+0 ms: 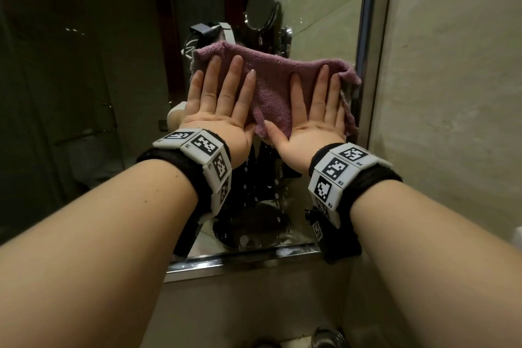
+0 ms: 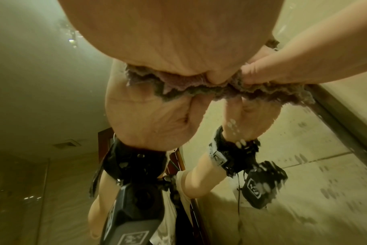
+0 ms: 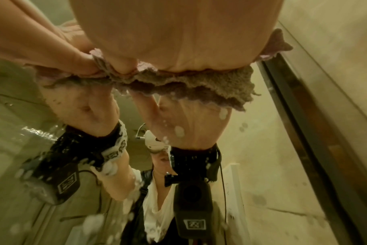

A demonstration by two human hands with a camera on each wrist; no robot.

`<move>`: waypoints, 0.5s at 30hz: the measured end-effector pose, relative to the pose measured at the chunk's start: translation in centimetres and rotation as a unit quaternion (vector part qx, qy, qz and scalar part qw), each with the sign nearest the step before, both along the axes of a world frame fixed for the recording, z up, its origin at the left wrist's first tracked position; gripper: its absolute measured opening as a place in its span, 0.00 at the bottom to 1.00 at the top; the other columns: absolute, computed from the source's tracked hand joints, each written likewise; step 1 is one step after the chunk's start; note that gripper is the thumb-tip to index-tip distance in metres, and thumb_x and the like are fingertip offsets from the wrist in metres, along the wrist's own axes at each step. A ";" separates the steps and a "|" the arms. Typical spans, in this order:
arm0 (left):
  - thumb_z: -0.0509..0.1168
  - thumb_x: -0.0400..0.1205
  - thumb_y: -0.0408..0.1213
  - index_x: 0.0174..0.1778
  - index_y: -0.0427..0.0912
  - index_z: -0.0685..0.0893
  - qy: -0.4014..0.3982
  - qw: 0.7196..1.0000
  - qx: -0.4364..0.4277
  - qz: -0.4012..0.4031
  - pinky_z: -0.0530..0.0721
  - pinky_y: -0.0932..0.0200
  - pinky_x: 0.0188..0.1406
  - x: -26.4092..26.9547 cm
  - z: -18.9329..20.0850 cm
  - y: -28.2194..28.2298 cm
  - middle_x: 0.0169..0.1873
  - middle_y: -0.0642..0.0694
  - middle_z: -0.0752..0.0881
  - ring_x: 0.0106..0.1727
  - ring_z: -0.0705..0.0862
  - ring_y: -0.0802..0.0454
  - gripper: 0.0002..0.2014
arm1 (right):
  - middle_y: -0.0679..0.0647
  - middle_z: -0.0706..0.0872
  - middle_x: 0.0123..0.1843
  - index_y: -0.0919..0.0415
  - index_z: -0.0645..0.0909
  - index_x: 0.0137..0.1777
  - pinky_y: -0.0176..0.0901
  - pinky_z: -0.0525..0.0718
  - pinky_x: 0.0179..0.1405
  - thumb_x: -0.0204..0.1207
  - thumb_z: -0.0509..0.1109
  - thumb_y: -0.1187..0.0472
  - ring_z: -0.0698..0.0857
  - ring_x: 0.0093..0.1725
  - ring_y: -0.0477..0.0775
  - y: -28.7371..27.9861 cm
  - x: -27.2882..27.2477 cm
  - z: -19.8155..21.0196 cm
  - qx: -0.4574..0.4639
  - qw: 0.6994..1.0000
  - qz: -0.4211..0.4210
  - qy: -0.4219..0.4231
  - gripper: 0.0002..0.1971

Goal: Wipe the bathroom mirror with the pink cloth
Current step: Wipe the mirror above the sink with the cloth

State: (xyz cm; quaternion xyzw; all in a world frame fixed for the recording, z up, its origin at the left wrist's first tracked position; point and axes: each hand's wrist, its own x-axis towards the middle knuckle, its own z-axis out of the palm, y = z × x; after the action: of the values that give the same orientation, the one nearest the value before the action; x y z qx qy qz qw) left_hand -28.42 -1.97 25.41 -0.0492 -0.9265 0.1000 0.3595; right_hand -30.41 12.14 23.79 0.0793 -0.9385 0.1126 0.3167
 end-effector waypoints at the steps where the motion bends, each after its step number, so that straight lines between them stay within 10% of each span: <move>1: 0.44 0.84 0.57 0.79 0.47 0.27 0.000 1.000 0.002 -0.001 0.22 0.46 0.69 0.0 -0.1 0.0 0.80 0.44 0.27 0.81 0.28 0.39 0.38 | 0.60 0.22 0.80 0.46 0.27 0.80 0.57 0.29 0.77 0.75 0.50 0.32 0.24 0.79 0.61 0.0 0.0 -0.2 -0.002 1.000 0.000 0.002 0.44; 15: 0.47 0.84 0.54 0.80 0.47 0.28 -0.004 1.000 -0.022 -0.022 0.22 0.46 0.70 -0.2 -3.3 0.1 0.81 0.44 0.28 0.81 0.28 0.39 0.38 | 0.61 0.24 0.81 0.47 0.29 0.80 0.58 0.32 0.79 0.75 0.50 0.32 0.27 0.80 0.62 0.4 0.1 -3.7 -0.007 1.000 -0.012 -0.001 0.44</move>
State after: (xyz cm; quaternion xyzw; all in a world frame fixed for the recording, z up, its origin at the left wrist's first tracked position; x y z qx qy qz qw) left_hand -28.64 -1.85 22.11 -0.0775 -0.9244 0.1122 0.3562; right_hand -30.27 12.49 20.05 0.0654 -0.9389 0.1156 0.3176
